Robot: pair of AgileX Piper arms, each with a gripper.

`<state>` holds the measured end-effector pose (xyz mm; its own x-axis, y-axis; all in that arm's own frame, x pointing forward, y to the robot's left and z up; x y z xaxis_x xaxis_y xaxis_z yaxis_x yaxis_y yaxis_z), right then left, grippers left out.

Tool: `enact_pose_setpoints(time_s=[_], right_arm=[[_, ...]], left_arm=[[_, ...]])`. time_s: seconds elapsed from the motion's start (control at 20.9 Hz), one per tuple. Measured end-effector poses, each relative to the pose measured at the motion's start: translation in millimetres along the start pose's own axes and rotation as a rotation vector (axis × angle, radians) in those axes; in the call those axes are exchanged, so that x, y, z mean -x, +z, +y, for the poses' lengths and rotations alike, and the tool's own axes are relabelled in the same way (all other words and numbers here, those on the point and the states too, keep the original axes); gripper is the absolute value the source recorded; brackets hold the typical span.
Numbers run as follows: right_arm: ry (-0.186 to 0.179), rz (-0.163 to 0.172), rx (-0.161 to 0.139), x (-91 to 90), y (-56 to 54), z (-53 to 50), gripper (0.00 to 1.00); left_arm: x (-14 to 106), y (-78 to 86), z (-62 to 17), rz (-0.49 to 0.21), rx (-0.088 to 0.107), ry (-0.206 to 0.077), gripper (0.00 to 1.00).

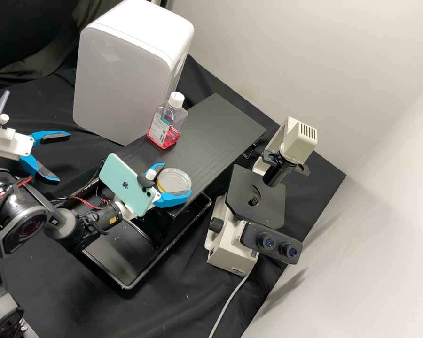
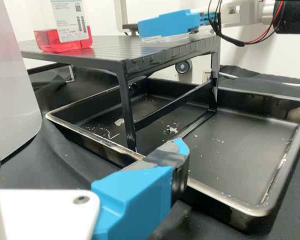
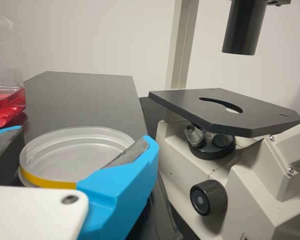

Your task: Remove the lid from the petri dish

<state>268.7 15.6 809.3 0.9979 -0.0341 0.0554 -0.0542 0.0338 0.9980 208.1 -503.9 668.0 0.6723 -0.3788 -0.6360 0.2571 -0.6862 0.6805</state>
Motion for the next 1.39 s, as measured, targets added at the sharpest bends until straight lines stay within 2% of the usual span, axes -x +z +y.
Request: enact_pose_setpoints(time_s=[0.58, 0.72, 0.81, 0.96, 1.15, 1.39], right_arm=[[0.0, 0.0, 0.0, 0.0, 0.0, 0.0, 0.0], [0.005, 0.002, -0.001, 4.9, 0.0, 0.8, 0.0], [0.03, 0.004, -0.006, 10.2, -1.7, 6.9, 0.0], [0.094, 0.016, -0.02, 18.2, -6.8, 21.4, 0.0], [0.152, 0.036, -0.024, 27.2, -11.7, 35.5, 0.0], [0.171, 0.054, -0.025, 32.5, -15.5, 39.8, 0.0]], left_arm=[[0.0, 0.0, 0.0, 0.0, 0.0, 0.0, 1.0], [0.0, 0.0, 0.0, 0.0, 0.0, 0.0, 1.0], [0.0, 0.0, 0.0, 0.0, 0.0, 0.0, 1.0], [0.0, 0.0, 0.0, 0.0, 0.0, 0.0, 1.0], [0.0, 0.0, 0.0, 0.0, 0.0, 0.0, 1.0], [0.0, 0.0, 0.0, 0.0, 0.0, 0.0, 1.0]])
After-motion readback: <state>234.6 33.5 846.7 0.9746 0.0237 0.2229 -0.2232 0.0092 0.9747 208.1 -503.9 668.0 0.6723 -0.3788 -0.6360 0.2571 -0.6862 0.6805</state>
